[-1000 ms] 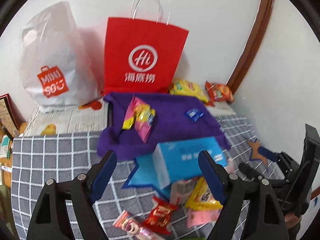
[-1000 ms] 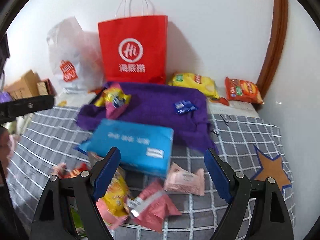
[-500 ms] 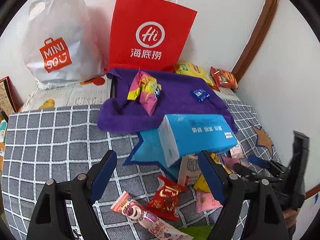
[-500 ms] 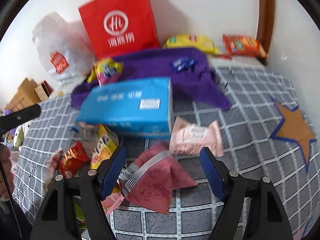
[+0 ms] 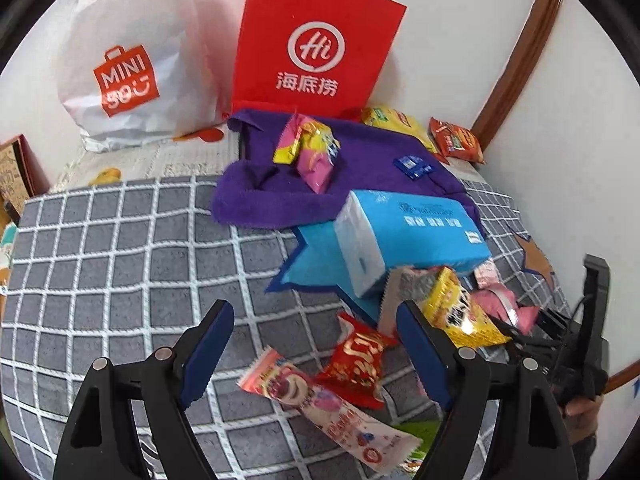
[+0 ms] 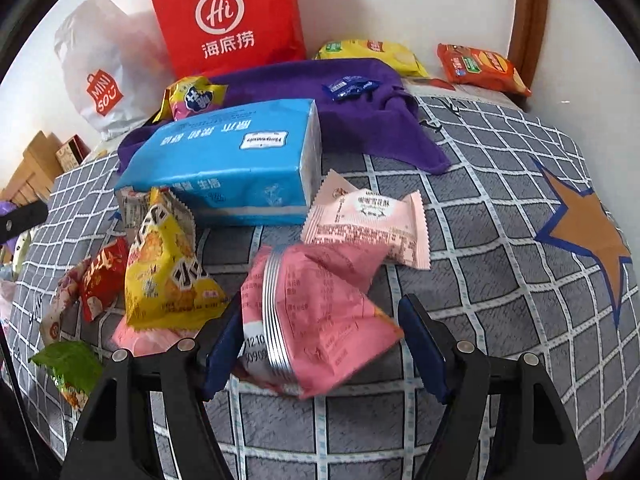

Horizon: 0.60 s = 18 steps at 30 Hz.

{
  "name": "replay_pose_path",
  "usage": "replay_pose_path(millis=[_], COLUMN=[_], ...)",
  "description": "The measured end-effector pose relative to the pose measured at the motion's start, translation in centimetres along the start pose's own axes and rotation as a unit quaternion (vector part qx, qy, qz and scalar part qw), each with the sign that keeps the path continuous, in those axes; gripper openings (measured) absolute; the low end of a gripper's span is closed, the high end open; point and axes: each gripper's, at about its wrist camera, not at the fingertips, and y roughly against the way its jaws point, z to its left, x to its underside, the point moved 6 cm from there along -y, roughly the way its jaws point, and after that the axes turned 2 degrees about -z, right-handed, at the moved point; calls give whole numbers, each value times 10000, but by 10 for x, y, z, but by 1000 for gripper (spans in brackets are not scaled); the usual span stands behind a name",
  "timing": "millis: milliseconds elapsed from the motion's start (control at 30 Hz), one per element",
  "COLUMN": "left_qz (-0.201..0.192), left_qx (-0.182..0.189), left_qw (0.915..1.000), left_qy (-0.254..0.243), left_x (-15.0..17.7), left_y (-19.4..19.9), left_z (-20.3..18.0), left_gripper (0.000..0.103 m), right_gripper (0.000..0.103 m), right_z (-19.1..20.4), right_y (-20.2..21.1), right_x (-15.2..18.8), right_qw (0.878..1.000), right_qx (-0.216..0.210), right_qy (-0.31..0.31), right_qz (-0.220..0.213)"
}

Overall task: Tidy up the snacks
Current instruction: 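Grasp the pink wrapped snack with right tool while left tool grasps the Lotso wrapper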

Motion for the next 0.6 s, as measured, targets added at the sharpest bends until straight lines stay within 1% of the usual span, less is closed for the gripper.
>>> replay_pose_path(millis=[33, 100, 133, 267, 367, 400, 467, 500, 533, 600], left_qz=[33, 89, 114, 300, 471, 534, 636, 679, 717, 837], left_qx=[39, 28, 6, -97, -116, -134, -194, -234, -235, -140], left_qw=[10000, 10000, 9999, 9995, 9985, 9981, 9974, 9971, 9969, 9961], left_qy=[14, 18, 7, 93, 242, 268, 264, 245, 229, 233], left_x=[2, 7, 11, 27, 38, 42, 48, 51, 55, 60], left_y=[0, 1, 2, -3, -11, -14, -17, -18, -18, -21], left_z=[-1, -2, -3, 1, 5, 5, 6, 6, 6, 6], left_gripper=[81, 81, 81, 81, 80, 77, 75, 72, 66, 61], right_gripper=[75, 63, 62, 59, 59, 59, 59, 58, 58, 58], right_z=[1, 4, 4, 3, 3, 3, 3, 3, 3, 3], right_y=[-2, -6, -8, -6, -6, -6, -5, -4, -2, 2], right_x=[-1, -2, -2, -2, 0, 1, 2, 2, 2, 2], right_qw=[10000, 10000, 9999, 9996, 9993, 9992, 9992, 9993, 9994, 9993], right_qx=[-36, -82, -96, -158, -204, -204, -201, -172, -120, -137], right_qy=[2, -3, -7, -8, 41, 89, 152, 179, 153, 125], right_qz=[-16, -34, -39, -242, -324, -322, -310, -289, -291, -332])
